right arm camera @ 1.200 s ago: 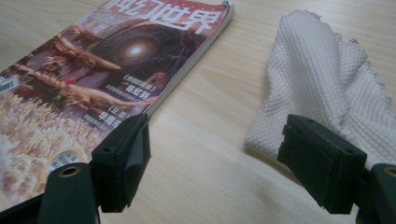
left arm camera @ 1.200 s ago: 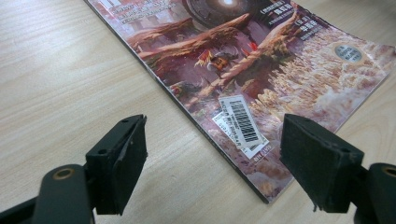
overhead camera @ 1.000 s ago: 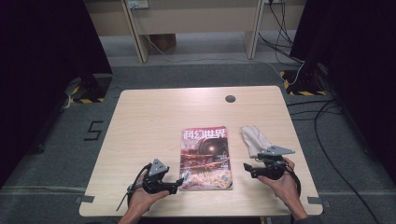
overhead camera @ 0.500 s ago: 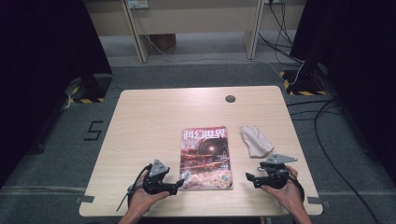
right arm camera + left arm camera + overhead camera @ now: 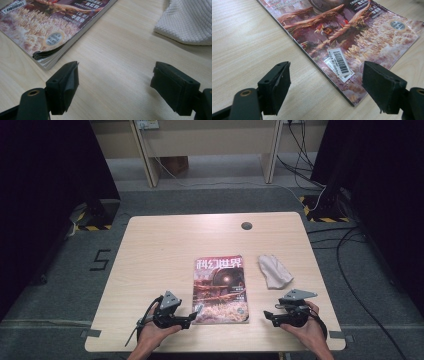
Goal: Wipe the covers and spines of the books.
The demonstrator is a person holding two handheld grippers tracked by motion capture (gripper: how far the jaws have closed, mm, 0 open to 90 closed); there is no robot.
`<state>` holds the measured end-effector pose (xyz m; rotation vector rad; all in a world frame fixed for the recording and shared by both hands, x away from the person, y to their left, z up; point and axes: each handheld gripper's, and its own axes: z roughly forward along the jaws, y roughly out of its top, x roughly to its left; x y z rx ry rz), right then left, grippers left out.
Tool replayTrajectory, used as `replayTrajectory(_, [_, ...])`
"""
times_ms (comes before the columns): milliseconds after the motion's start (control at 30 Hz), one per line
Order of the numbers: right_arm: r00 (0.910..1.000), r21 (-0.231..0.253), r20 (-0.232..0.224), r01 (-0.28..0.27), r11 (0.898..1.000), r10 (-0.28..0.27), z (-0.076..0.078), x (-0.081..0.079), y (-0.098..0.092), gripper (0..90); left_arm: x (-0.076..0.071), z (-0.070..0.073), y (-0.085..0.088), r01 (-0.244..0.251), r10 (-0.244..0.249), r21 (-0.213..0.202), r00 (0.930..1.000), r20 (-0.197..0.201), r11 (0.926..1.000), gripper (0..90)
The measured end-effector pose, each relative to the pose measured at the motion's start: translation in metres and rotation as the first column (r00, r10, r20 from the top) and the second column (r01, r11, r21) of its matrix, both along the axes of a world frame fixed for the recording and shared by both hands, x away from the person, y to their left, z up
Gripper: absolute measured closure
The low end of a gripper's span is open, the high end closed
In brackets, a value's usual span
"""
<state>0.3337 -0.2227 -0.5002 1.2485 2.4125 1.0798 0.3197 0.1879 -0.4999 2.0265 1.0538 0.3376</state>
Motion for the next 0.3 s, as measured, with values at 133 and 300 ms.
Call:
replayTrajectory(133, [1.0,-0.012,0.006,-0.004,1.0,0.004,-0.0005,0.0007,-0.0002,21.5,0.0002,-0.0002,-0.0003,0.002,-0.002,0.002,1.0,0.0,1.0,22.4])
replayTrajectory(300, [1.0,-0.016,0.003,0.0,1.0,0.0,-0.0008,0.001,-0.0001,21.5,0.0006,-0.0006,-0.0004,0.001,-0.001,0.003,1.0,-0.001,1.0,22.3])
